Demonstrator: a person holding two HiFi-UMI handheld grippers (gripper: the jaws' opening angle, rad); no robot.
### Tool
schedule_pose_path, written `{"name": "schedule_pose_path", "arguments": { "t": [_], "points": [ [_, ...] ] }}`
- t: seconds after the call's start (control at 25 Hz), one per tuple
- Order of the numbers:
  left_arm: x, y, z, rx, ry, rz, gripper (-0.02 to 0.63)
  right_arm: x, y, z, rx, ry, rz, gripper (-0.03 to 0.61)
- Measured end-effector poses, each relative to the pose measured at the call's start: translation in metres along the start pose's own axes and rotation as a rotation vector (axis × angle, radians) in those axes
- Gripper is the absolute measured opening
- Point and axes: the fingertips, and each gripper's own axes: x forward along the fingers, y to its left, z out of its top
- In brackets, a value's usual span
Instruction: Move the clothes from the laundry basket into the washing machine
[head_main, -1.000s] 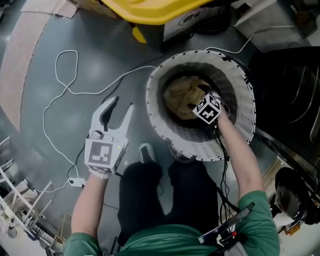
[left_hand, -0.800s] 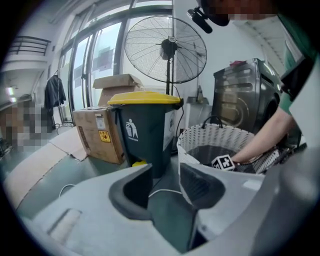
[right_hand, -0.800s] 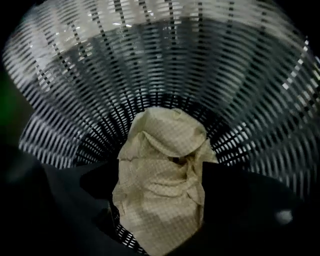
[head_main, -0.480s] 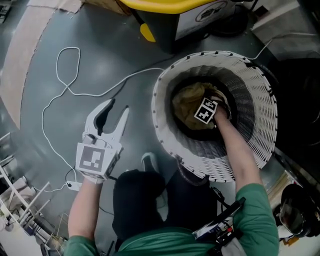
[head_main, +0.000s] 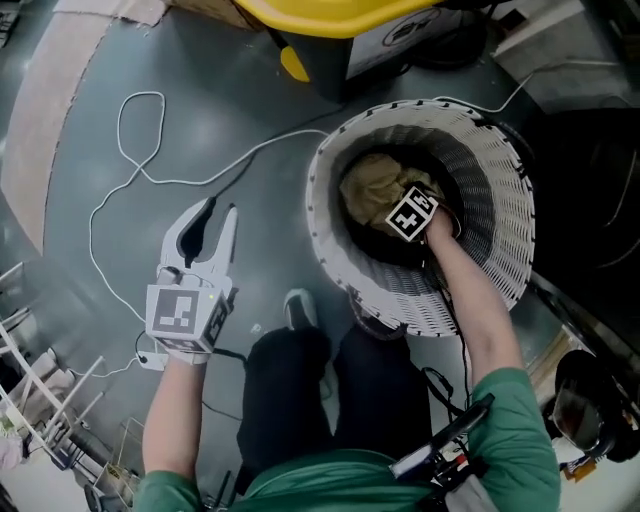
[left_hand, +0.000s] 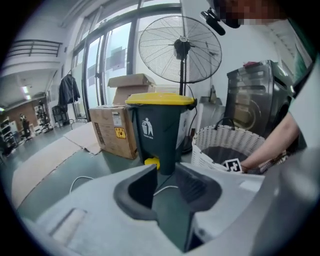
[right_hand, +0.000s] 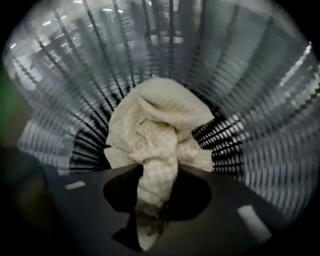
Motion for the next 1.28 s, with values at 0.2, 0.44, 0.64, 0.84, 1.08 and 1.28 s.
{"name": "schedule_pose_path", "arguments": {
  "t": [0.2,0.44,0.64,0.84,1.08,1.28],
  "points": [
    [-0.035,-0.023,0.041,-0.003,-0.015,-0.05,0.109,-0.092,0.015,-0.003,0.056,-0.101,-0.04,0.106],
    [-0.098,-0.044,0.114,0.009,-0.012,-0.069,0.104,-0.223,0.03,0.01,0.111,-0.226,-0.116,0.104],
    [-0.149,-0.06,0.184,0.022,-0.028,-0.075,0.101,-0.335,0.042,0.017,0.149,-0.311,-0.13,0.104],
    [-0.197,-0.085,0.251,0.038,-0.046,-0.086,0.098,-0.435,0.056,0.011,0.214,-0.372,-0.142,0.104],
    [-0.249,-0.117,0.329,0.044,-0.089,-0.095,0.092,-0.545,0.079,-0.001,0.277,-0.439,-0.171,0.103],
    [-0.293,-0.144,0.38,0.047,-0.119,-0.089,0.089,-0.628,0.103,-0.017,0.338,-0.49,-0.18,0.101]
  ]
}}
